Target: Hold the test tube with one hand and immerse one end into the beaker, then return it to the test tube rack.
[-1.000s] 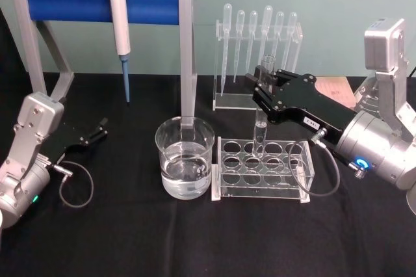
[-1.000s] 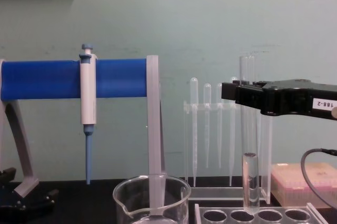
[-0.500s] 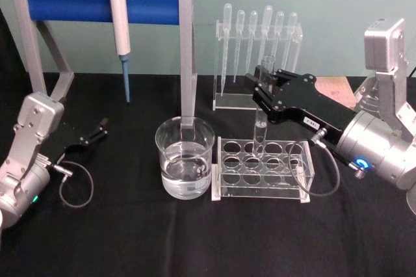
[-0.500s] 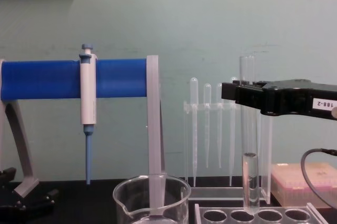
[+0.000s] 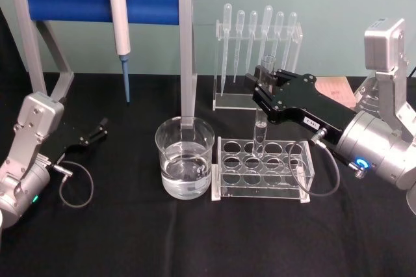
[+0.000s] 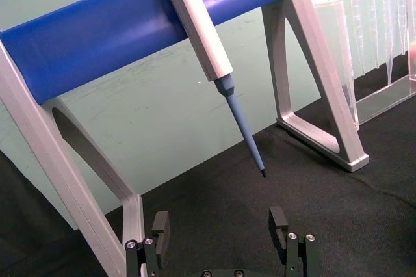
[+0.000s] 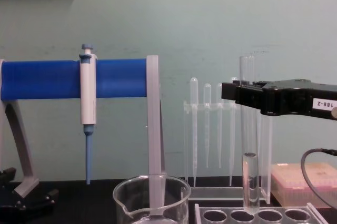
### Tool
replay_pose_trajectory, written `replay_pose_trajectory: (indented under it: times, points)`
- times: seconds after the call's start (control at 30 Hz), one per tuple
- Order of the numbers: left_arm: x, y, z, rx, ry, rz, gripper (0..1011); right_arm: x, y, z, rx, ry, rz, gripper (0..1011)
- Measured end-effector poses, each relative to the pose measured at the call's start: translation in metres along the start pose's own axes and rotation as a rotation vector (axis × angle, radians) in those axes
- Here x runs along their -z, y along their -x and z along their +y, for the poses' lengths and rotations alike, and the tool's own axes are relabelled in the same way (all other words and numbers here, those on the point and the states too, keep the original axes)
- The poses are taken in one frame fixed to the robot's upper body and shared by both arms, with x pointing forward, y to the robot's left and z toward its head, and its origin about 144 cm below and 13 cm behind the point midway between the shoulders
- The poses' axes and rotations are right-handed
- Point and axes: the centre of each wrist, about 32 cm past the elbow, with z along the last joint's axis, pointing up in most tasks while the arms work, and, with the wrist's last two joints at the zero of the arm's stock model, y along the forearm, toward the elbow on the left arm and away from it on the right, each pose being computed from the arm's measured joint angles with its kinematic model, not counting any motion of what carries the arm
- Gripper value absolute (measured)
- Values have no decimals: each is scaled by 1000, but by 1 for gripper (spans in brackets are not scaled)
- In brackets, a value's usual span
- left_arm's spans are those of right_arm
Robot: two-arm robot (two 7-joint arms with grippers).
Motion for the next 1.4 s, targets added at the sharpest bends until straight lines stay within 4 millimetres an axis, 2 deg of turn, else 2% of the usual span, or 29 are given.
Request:
replay_pose_trajectory:
  times: [1.4]
  points:
    - [0, 0, 0, 0, 0, 0, 1000, 0, 0, 0, 0, 0, 0, 224]
